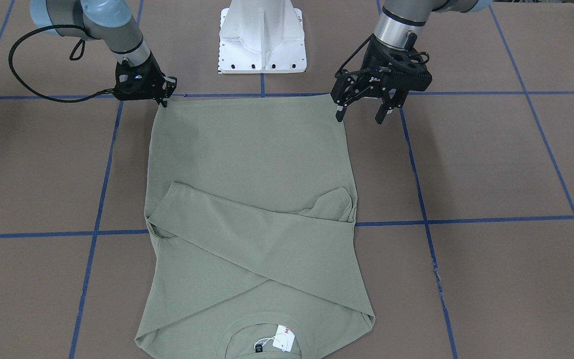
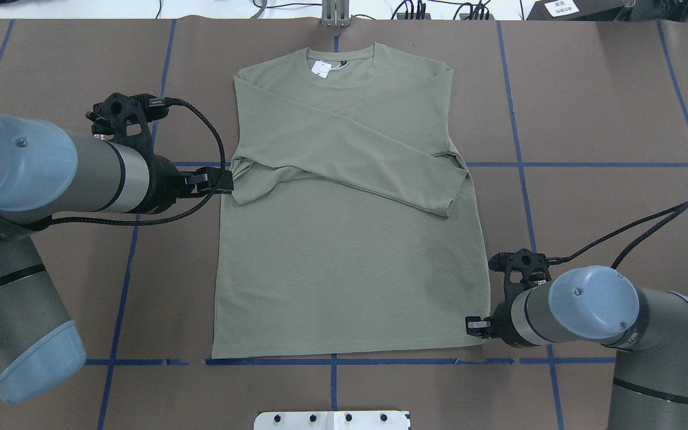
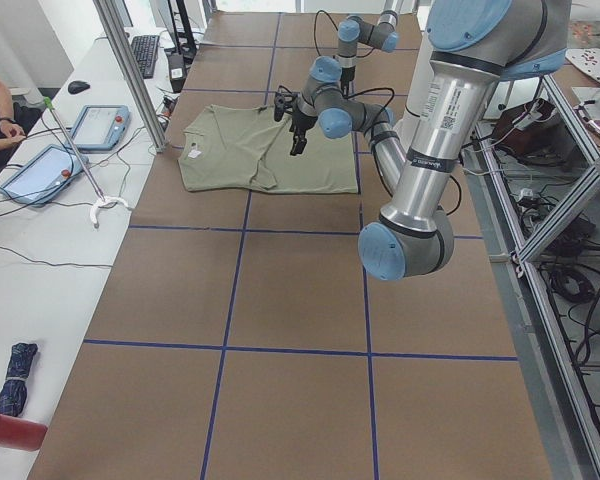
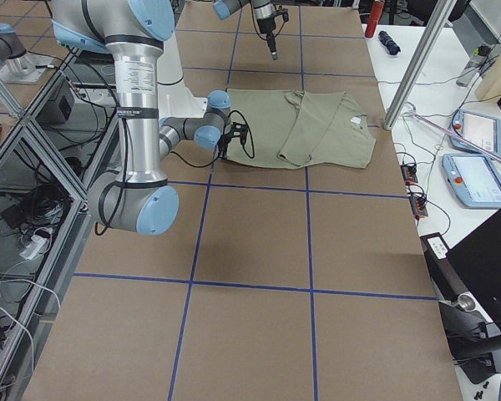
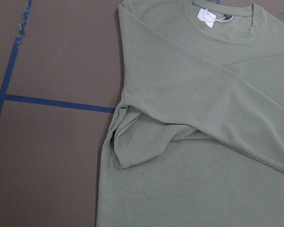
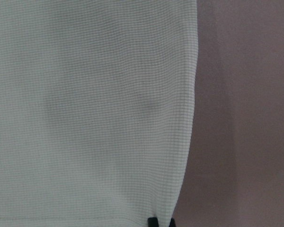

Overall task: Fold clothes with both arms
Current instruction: 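Close both grippers on the hem corners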

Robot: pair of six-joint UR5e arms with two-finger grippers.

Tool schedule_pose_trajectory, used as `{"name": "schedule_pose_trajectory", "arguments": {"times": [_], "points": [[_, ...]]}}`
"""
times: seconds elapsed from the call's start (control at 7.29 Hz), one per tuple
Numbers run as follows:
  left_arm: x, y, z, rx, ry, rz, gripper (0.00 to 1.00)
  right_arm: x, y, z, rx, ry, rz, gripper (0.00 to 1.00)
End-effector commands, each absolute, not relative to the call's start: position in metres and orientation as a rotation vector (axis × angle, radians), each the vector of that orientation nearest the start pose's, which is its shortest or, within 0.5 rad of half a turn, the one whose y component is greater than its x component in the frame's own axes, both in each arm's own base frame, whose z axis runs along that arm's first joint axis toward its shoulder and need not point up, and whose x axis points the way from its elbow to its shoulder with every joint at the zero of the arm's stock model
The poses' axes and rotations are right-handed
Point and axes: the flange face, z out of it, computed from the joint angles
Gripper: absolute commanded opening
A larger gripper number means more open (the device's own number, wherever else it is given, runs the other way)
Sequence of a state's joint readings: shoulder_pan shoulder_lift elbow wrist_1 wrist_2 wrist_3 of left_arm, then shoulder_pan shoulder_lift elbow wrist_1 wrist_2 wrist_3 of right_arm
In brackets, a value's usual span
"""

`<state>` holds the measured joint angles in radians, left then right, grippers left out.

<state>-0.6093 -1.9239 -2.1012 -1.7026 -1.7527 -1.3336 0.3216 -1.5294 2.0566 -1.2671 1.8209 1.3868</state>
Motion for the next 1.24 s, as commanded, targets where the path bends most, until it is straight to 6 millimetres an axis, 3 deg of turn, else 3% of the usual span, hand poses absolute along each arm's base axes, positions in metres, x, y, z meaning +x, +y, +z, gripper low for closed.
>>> {"name": "schedule_pose_trajectory", "arguments": {"times": [0.0,0.14,0.27,0.55,1.1], "points": [[0.405,-0.367,0.252,0.138,0.971,-0.293,1.0,-0.424,-0.259,0.361,-0.015,-0.9,0.044,0.0],[0.442,-0.33,0.26,0.059,0.957,-0.292,1.0,-0.42,-0.262,0.356,-0.004,-0.91,0.062,0.0],[0.466,-0.301,0.267,-0.002,0.942,-0.294,1.0,-0.418,-0.265,0.355,-0.007,-0.911,0.085,0.0],[0.505,-0.267,0.29,-0.039,0.881,-0.319,0.99,-0.419,-0.264,0.351,-0.014,-0.92,0.078,0.0],[0.516,-0.262,0.309,-0.046,0.805,-0.331,0.92,-0.421,-0.265,0.347,-0.013,-0.929,0.077,0.0]]}}
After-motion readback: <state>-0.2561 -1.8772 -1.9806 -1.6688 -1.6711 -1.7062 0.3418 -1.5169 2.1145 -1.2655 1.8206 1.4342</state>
